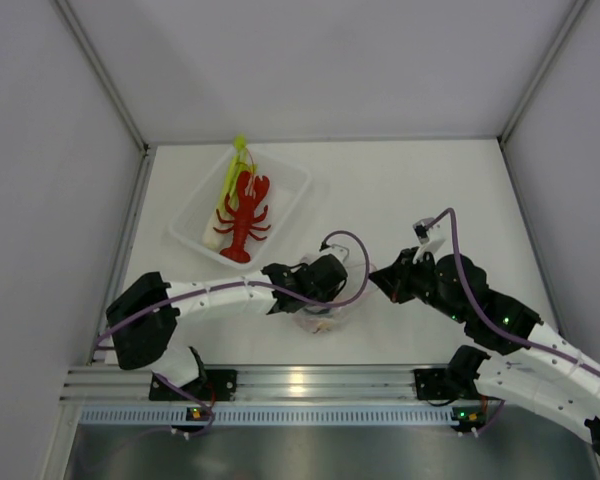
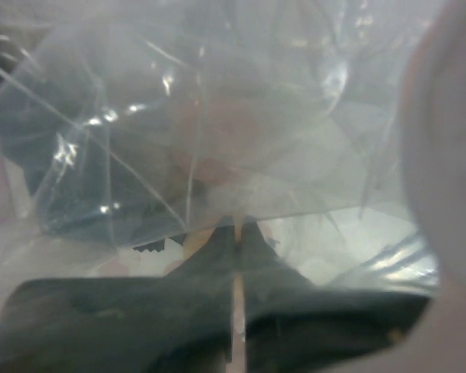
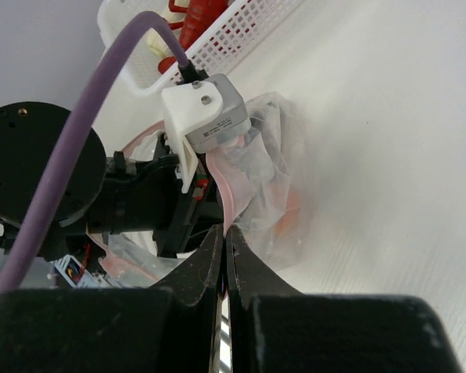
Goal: Open the zip-top bag and remove the fake food
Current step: Pick up the fake vegetable from the zipper food storage bag.
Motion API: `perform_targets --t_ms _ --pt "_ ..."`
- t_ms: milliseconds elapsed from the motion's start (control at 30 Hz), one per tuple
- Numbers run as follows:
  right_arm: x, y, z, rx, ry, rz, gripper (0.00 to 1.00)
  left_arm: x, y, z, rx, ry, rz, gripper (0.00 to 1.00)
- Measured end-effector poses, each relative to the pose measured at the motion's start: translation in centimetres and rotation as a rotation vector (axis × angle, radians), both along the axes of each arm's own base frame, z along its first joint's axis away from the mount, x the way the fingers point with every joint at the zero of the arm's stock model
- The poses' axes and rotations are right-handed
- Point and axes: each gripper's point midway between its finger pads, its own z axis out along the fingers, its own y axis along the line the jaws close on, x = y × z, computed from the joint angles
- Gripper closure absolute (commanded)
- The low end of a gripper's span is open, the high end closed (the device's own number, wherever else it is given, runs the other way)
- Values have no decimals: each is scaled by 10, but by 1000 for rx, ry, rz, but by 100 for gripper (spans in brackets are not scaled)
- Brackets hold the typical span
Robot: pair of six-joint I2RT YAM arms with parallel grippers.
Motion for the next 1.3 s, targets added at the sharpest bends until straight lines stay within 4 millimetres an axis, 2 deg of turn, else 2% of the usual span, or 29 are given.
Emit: perform_targets --t_ms 300,433,633,767,967,1033,1300 --pt "-1 3 0 -1 -1 15 100 5 4 32 -60 -58 20 100" --pt "-1 10 2 3 8 42 100 8 4 45 -78 -83 24 100" --pt "-6 29 10 -15 7 99 100 15 -8 70 -114 -124 -8 100" --pt "-4 37 26 -21 -16 110 100 17 -18 86 -144 -146 -40 100" --pt "8 40 50 -42 -66 78 100 12 -23 93 -159 -152 -79 100" --pt "12 41 48 -62 -67 69 100 9 -23 97 -166 -158 -86 100" --pt "18 42 32 -129 -50 55 100 10 -22 138 -247 -217 -81 100"
